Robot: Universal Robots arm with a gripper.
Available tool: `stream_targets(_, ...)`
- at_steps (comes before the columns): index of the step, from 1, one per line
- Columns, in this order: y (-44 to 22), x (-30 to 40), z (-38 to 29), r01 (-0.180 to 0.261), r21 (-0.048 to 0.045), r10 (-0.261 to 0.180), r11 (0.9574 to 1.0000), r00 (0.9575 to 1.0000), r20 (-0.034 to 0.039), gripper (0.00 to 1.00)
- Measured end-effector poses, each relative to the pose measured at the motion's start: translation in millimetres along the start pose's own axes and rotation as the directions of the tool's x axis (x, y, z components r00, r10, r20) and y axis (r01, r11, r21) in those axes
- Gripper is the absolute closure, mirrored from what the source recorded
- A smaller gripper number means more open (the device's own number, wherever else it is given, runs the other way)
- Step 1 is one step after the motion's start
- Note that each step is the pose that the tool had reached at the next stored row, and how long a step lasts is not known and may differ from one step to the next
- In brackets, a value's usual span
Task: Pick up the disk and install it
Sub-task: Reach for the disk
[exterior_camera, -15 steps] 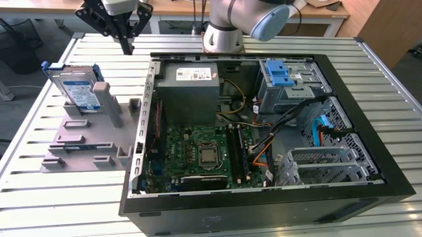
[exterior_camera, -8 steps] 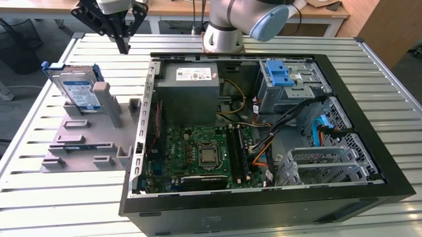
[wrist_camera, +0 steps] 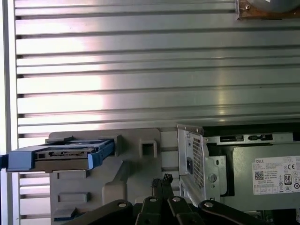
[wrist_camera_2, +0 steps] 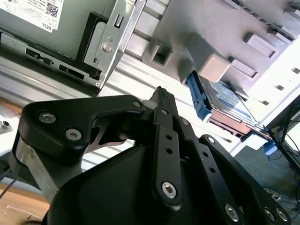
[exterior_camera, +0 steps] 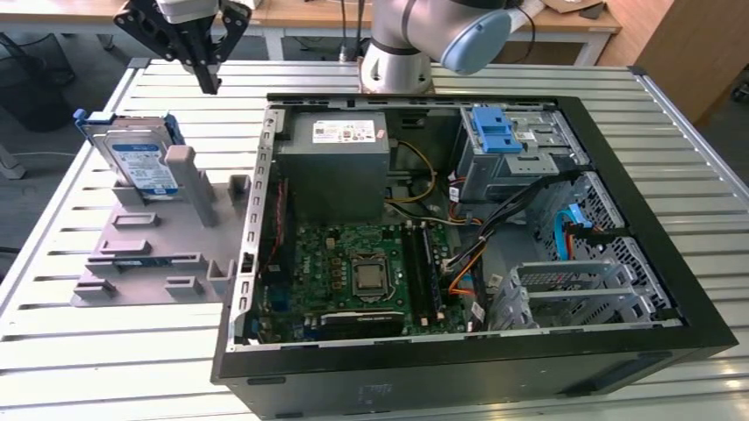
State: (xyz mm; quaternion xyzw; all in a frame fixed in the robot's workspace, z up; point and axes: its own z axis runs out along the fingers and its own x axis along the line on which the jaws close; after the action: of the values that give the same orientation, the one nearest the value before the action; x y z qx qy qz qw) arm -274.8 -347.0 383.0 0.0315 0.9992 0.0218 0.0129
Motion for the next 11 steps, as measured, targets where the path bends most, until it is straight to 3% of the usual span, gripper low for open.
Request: stream_targets(11,0.1,4.0,0.0,0.000,0.0000,0.000,1.0000,1.0000,0.0000,0.89)
